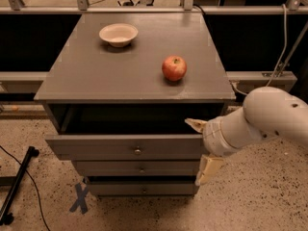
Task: Open top drawer
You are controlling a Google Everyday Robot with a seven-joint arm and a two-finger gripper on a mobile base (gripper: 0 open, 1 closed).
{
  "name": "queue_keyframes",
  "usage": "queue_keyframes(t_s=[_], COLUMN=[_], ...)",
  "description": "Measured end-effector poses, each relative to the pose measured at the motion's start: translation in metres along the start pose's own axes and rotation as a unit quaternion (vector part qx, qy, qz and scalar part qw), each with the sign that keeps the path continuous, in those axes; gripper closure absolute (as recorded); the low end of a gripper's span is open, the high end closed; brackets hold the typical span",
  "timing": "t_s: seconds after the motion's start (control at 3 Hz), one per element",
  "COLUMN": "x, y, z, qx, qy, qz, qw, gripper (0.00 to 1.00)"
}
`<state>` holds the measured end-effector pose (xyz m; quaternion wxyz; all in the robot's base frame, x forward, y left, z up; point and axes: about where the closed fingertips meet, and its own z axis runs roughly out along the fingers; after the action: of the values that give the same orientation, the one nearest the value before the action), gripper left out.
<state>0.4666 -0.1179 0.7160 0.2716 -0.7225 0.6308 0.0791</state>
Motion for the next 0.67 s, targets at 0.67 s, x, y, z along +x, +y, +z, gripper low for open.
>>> queue_keyframes(t_s=[0.67], x=[-0.003], y=[-0.033], z=[0.032], qx=[-0.008], qy=[0.017], qz=[0.000], qw=[0.9998], gripper=[0.00])
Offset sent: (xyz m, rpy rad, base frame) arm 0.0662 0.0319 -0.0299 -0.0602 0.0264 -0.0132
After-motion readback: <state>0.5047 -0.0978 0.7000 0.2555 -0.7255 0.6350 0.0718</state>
